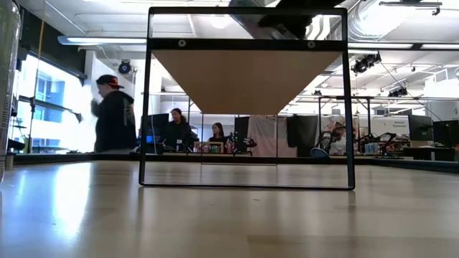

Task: Place canned beverage on shelf
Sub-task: Put the top white pink soda can on the shelf

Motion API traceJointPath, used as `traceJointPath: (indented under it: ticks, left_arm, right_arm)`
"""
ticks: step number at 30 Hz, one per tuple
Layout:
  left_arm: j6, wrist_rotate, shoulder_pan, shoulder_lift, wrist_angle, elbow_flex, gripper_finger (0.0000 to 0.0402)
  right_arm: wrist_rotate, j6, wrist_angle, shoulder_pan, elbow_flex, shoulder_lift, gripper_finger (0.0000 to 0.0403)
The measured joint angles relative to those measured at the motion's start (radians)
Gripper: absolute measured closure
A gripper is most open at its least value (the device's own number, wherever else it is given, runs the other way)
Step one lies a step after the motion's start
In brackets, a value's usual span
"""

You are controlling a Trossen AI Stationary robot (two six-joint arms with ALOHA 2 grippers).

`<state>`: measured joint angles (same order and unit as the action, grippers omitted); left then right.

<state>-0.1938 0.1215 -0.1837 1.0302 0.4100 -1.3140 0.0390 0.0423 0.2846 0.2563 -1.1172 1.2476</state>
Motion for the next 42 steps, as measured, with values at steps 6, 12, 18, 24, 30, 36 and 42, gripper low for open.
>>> traceJointPath:
  ticks: [6,12,18,24,30,36,42]
  left_arm:
    - [0.022,-0.007,0.001,-0.029,0.017,0.001,0.0011]
    - [0.07,-0.009,0.001,-0.029,0.029,0.001,0.0011]
    - [0.069,-0.011,0.001,-0.016,0.032,0.003,0.0011]
    - [0.062,-0.051,0.001,-0.003,0.033,0.003,0.0011]
    - [0.081,-0.057,0.001,0.004,-0.003,0.003,0.0011]
    - [0.115,-0.057,0.001,0.004,-0.005,0.003,0.0011]
    - [0.159,-0.057,0.001,0.004,-0.003,0.003,0.0011]
  right_arm:
    - [0.04,-0.034,0.092,0.0,0.034,-0.03,0.0134]
    - [0.034,-0.075,-0.03,0.0,0.158,-0.088,0.0134]
    - [0.034,-0.213,-0.513,-0.002,0.318,-0.109,0.0134]
    - [-0.053,-0.299,-1.027,-0.022,0.443,0.038,0.0134]
    - [-0.066,-0.308,-1.206,-0.042,0.402,0.23,0.0134]
    - [-0.094,-0.304,-1.309,-0.048,0.322,0.376,0.0134]
    - [-0.107,-0.326,-1.342,-0.033,0.278,0.463,0.0134]
